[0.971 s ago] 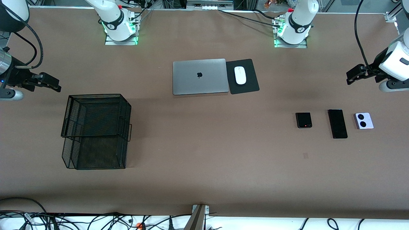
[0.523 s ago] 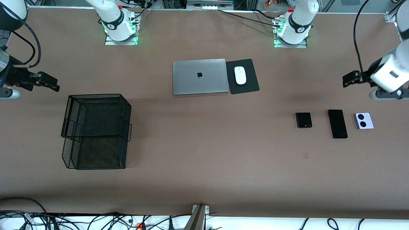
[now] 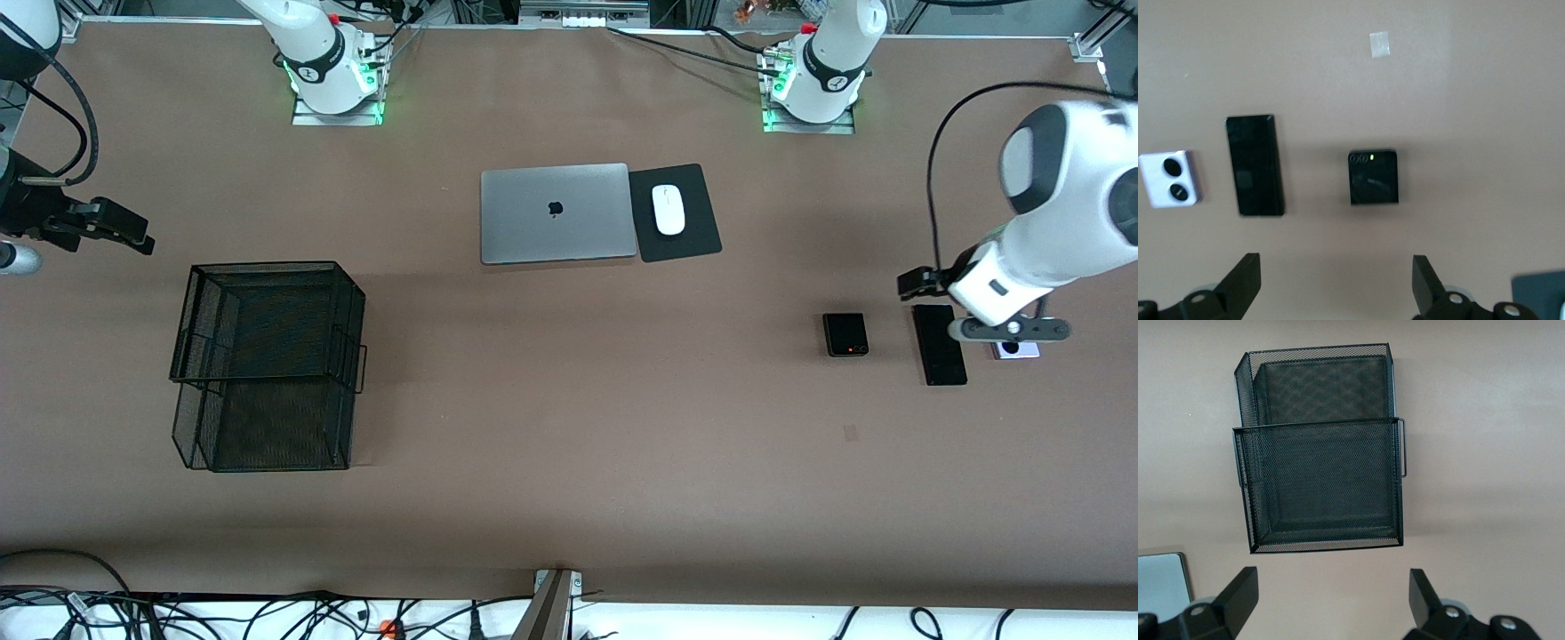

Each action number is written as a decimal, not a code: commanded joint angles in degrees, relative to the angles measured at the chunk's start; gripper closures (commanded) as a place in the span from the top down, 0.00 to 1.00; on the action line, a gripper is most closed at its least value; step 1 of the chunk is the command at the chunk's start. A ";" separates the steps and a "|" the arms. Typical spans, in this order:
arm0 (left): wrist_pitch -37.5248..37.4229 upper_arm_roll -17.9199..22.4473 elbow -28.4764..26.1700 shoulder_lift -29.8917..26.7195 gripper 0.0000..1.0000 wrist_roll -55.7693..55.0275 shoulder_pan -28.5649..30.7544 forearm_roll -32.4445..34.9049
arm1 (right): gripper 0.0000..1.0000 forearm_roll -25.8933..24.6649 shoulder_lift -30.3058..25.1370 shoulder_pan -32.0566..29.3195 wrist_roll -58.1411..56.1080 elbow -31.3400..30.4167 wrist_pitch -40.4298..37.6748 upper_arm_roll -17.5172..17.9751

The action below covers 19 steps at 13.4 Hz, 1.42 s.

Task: Place phones with both arms
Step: 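Lower the left gripper and grasp the black flip phone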

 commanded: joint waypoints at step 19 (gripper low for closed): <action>39.91 -1.04 -17.38 14.83 1.00 0.56 0.81 -6.06 | 1.00 -0.14 -0.33 0.06 -0.22 0.55 -1.02 -0.04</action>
